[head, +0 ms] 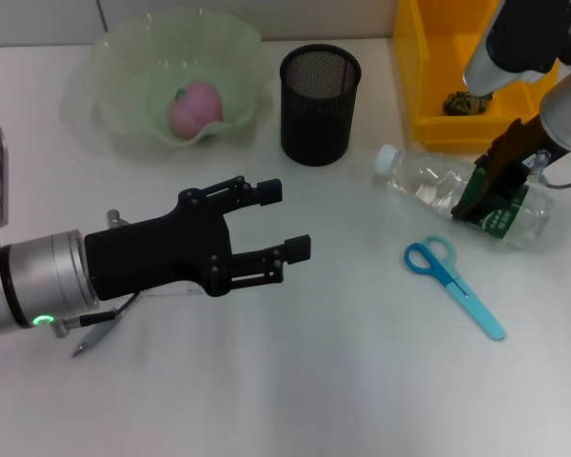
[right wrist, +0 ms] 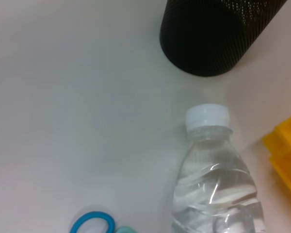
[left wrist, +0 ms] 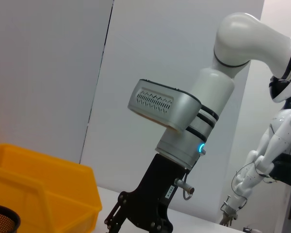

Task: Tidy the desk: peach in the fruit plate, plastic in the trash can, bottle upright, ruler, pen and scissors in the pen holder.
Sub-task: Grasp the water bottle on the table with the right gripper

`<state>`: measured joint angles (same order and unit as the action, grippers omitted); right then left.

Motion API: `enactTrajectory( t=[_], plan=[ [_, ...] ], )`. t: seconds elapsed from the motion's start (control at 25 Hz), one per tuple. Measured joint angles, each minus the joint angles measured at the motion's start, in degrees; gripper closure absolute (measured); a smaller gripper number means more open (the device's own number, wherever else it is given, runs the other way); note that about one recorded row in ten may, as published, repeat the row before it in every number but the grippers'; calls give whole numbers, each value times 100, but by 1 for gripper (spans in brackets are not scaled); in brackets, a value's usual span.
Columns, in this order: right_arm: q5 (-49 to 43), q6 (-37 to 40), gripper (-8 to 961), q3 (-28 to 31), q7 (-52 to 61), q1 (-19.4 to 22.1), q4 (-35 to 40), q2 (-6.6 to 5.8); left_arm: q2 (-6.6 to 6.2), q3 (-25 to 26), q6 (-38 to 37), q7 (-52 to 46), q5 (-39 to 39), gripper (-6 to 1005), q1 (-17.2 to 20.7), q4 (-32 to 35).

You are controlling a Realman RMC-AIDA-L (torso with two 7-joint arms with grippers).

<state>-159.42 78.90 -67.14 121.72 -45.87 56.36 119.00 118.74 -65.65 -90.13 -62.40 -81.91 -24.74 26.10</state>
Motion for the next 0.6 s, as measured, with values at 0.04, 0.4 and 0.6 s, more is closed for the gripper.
enactTrajectory(
  t=[0.04,0.4,0.6],
  plan=[
    [1,-35,207,0,-5,-3,-32,0,0,0,2,0,0,213,-4,1],
    [29,-300,204,-44,-18,-20,-283,9,7,0,13,0,0,220,-13,0],
    [90,-354,204,-67,-18,-23,-334,9,9,0,13,0,0,224,-13,-4]
  ],
)
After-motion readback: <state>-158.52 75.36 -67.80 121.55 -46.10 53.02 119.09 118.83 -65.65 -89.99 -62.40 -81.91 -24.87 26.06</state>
